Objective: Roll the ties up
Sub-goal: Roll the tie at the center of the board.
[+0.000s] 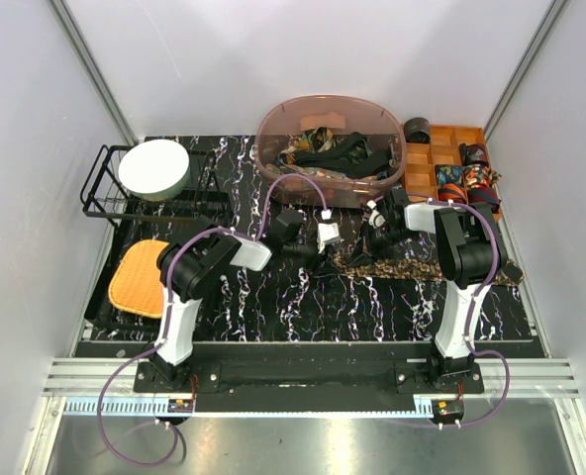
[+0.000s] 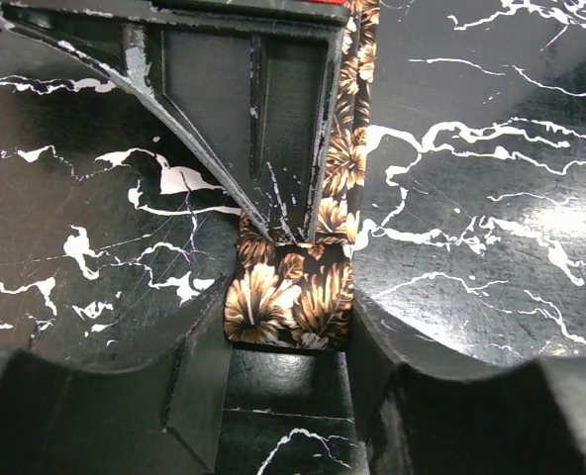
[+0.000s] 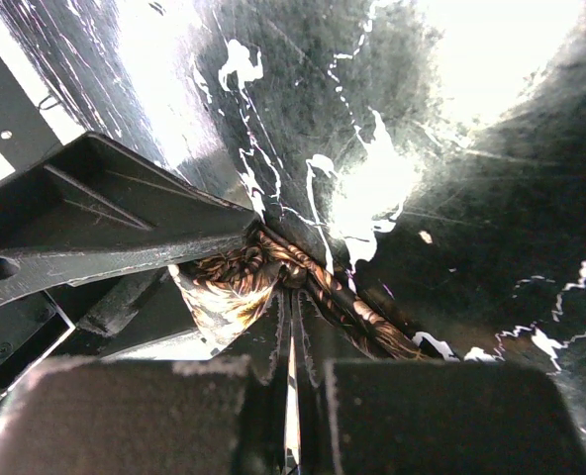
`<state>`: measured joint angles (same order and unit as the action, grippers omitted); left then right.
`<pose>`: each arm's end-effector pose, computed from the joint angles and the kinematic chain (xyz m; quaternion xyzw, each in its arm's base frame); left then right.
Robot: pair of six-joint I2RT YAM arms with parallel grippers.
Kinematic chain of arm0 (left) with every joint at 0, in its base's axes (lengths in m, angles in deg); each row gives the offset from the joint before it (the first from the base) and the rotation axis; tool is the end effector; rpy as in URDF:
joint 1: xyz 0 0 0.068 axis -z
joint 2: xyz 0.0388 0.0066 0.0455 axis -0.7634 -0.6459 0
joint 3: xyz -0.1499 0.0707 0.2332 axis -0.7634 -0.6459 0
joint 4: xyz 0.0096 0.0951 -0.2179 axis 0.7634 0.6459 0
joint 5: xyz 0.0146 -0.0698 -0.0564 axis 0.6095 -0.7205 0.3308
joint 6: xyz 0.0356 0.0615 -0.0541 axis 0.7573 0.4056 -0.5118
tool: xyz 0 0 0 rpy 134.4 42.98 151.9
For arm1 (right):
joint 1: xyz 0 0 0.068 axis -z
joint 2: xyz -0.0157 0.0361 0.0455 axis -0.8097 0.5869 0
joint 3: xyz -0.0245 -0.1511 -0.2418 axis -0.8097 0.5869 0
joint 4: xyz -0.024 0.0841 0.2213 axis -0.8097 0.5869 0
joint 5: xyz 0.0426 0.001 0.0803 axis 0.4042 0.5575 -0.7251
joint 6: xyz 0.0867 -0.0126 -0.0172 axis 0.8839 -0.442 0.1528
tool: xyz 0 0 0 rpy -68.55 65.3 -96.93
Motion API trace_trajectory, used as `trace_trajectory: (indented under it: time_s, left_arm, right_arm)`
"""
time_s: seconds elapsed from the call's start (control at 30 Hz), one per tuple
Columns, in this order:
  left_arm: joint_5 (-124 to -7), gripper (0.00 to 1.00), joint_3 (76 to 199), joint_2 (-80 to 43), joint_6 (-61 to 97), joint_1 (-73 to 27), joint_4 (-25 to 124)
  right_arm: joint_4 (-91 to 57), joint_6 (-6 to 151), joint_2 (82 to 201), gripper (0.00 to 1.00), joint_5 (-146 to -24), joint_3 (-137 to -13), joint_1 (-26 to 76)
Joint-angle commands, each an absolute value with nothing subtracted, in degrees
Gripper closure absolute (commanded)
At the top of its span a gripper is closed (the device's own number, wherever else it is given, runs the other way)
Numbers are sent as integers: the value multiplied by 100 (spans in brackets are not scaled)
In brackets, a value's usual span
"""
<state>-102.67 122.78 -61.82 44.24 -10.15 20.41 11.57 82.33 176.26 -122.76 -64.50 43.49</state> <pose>0.2911 -0.3147 0.1276 0.5347 0.6245 -0.4277 0.3757 0.3327 0.1199 0.1038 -0.0119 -0.9189 -0.3942 0.0103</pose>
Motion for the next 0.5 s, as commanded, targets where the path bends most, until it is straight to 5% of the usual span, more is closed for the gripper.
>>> trace_trajectory:
  time_s: [0.0,0.2,0.47]
  left_arm:
    - [-10233,47,12259,-6575,4201,-952,2509]
    - [-10303,44,12312,-6875,3893,-846,2087]
    - [-9892,69,12356,-6762,4663,-811,3260]
  right_arm:
    - [1106,7986,17917,100,-10961,-6382,4246]
    - [1097,8021,17899,100,-10882,-6347,4220]
    - [1141,7995,17882,100,-10899,-6391,4220]
